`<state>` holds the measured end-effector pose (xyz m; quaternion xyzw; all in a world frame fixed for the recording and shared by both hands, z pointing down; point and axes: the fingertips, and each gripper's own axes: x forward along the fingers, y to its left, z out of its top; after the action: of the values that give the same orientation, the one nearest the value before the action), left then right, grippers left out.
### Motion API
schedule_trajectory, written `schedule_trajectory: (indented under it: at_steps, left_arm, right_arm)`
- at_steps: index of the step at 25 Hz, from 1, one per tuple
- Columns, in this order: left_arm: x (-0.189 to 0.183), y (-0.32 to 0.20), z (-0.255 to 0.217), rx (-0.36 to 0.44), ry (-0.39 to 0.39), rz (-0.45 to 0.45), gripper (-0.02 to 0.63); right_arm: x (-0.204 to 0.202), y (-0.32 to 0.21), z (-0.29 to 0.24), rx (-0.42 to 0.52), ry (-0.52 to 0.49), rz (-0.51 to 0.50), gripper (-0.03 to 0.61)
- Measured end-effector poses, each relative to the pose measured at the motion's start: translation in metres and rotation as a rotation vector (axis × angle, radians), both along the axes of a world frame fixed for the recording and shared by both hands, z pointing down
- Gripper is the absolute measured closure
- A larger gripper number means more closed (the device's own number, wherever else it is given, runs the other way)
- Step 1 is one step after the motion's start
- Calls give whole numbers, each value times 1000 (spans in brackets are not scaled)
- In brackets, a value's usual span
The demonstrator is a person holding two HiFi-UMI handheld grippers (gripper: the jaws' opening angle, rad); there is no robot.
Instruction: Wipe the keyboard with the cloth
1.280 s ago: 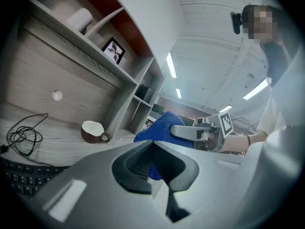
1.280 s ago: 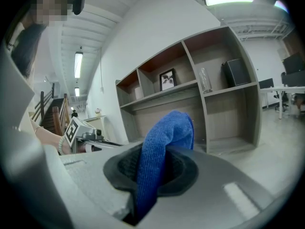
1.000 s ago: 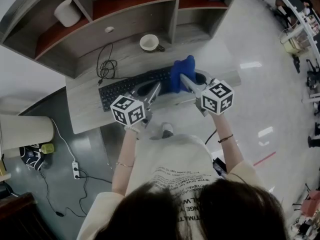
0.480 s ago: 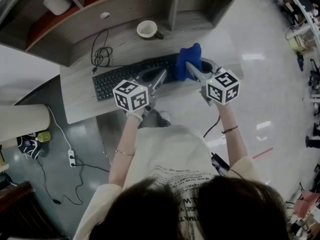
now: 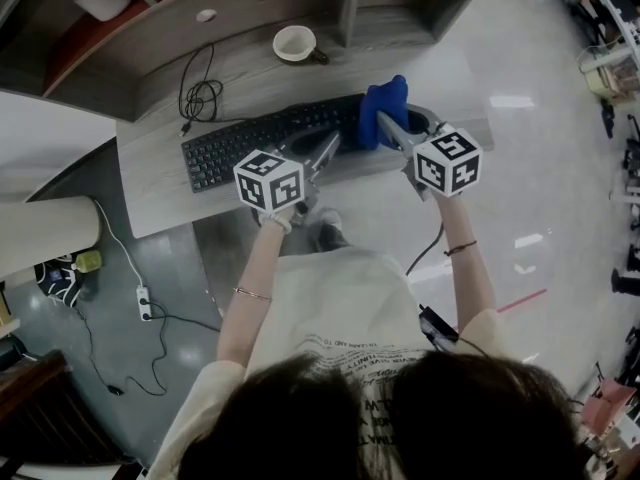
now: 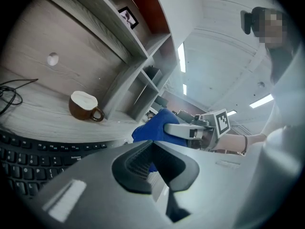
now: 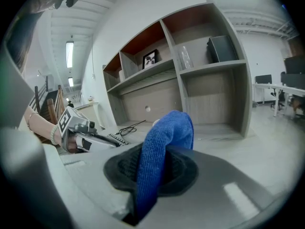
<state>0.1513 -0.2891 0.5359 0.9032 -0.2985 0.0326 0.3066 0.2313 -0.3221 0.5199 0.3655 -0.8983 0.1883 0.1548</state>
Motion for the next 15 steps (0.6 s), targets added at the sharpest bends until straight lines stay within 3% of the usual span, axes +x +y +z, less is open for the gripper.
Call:
schedule_trajectory:
  at_steps: [15]
  left_arm:
    - [-34, -2, 21, -64, 2, -45, 617]
  right_arm:
    - [-38, -11, 28, -70, -43, 14, 528]
